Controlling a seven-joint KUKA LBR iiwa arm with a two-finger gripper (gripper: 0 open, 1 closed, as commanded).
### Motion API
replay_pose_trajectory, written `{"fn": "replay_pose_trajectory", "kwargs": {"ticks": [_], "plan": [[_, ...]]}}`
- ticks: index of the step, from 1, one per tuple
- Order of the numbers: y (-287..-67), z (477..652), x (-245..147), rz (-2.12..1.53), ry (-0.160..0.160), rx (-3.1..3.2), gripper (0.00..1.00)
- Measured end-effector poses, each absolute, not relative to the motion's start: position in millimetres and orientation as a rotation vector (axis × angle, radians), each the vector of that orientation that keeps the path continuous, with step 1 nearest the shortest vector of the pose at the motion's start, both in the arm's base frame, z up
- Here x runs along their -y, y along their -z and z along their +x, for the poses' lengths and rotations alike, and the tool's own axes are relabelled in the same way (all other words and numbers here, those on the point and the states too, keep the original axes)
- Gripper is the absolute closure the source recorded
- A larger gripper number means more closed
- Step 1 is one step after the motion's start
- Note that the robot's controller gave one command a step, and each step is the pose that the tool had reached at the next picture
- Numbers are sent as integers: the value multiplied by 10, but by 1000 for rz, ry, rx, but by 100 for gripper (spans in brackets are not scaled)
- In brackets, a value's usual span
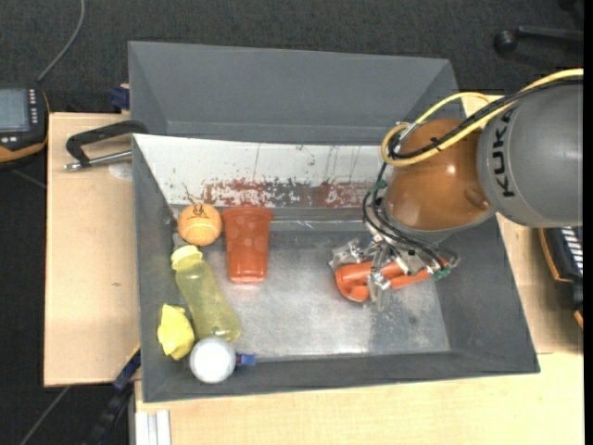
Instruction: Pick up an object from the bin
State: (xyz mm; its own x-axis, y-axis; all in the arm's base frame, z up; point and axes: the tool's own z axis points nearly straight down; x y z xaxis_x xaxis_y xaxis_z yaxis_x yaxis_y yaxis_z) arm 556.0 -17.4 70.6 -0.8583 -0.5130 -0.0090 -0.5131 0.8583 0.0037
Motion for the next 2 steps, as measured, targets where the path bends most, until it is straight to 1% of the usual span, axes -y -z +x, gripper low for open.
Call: {"fn": "replay_pose_trajectory", "kwargs": {"ticks": [1,2], "plan": [[-706,5560,175,-834,-9,-3021,100],[-752,5593,183,-849,-10,-3011,100]]}}
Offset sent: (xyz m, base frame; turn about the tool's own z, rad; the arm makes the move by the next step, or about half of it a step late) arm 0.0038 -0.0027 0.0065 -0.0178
